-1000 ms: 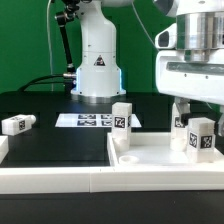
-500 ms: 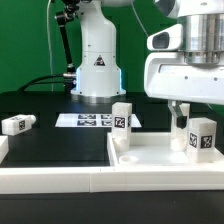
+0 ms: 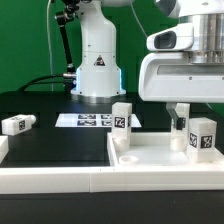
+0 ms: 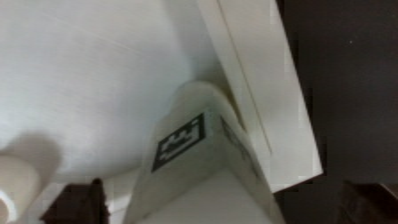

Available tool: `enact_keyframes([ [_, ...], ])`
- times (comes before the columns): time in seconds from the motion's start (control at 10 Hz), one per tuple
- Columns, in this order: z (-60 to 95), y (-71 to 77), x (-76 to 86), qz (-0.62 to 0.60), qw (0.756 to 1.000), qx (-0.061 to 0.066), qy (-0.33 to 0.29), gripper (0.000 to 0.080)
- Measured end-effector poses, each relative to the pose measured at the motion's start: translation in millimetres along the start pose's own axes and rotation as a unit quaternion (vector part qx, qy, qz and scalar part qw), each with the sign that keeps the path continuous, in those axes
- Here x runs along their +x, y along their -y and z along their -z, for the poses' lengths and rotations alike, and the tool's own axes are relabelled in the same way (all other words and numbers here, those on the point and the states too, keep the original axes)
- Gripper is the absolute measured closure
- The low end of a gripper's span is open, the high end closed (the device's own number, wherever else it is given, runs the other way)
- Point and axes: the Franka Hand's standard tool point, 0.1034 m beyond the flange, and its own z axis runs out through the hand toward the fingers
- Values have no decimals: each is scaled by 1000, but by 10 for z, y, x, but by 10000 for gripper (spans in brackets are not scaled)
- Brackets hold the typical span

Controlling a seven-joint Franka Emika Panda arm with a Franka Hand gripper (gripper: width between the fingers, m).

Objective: Assemble square table

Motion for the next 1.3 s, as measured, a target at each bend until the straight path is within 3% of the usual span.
enact_keyframes([
  [0.9,-18,-74,18,237,971,-10,-3,173],
  [1.0,-23,-75,15,235,972,-11,-2,343],
  [1.1,-25,-76,14,227,974,-10,-2,343],
  [1.2,-26,-79,15,221,975,-11,-2,512],
  [1.3,-26,-80,15,220,975,-11,-2,511],
])
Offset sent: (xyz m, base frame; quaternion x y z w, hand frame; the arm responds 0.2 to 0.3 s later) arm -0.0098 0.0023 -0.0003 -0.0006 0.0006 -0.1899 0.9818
